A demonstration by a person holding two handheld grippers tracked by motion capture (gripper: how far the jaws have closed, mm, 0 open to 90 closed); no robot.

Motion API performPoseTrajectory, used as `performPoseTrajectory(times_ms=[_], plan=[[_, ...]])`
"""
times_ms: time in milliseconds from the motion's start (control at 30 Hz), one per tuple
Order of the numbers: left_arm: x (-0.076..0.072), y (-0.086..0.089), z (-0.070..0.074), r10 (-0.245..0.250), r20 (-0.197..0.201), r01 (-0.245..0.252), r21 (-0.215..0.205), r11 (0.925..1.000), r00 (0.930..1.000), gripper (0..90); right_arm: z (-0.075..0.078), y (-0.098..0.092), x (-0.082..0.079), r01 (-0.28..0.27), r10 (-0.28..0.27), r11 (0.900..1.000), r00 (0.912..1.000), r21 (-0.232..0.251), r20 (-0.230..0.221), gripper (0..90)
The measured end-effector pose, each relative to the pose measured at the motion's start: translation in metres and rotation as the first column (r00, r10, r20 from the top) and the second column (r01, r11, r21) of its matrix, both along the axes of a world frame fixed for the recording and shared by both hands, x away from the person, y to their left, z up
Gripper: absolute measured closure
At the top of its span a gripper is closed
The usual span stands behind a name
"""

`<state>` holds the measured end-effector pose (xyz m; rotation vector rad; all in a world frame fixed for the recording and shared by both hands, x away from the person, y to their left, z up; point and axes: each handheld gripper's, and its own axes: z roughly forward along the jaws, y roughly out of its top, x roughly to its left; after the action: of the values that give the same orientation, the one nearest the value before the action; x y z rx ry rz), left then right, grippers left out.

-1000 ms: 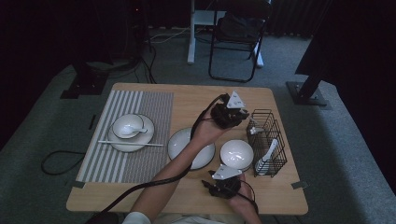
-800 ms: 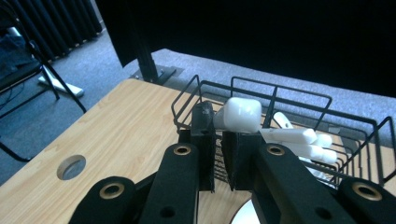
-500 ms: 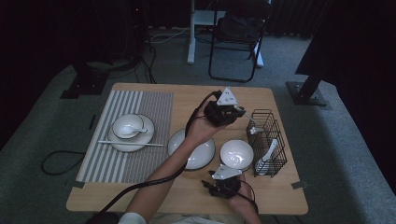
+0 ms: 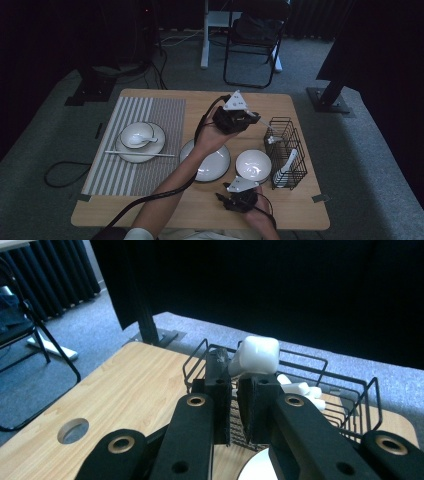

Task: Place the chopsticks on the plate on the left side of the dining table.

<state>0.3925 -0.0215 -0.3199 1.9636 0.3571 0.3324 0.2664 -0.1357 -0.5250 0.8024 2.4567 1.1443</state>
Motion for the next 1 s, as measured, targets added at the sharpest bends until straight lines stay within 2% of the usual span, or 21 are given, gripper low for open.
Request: performPoseTrajectory(times_ms=[500, 700, 900, 1000], plan=[[-0.01, 0.03, 0.012, -0.01, 0.025, 0.011, -0.016, 0.9998, 0.9996, 84.7, 0.0, 0.001, 0.0, 0.0, 0.0, 1.0, 1.0, 0.0, -0.001, 51.8], [-0.015, 0.045, 0.017, -0.016, 0.029, 0.017, -0.036, 0.9992, 0.9994, 84.7, 0.0, 0.001, 0.0, -0.001, 0.001, 1.0, 1.0, -0.002, -0.003, 51.8], [-0.019, 0.062, 0.019, -0.026, 0.033, 0.027, -0.042, 0.9988, 0.9991, 84.7, 0.0, 0.001, 0.0, -0.005, 0.004, 1.0, 1.0, -0.007, -0.002, 51.8], [-0.021, 0.078, 0.015, -0.011, 0.036, 0.012, -0.036, 0.9993, 0.9993, 84.7, 0.002, 0.002, 0.001, -0.013, 0.013, 1.0, 0.9999, -0.013, 0.004, 51.8]])
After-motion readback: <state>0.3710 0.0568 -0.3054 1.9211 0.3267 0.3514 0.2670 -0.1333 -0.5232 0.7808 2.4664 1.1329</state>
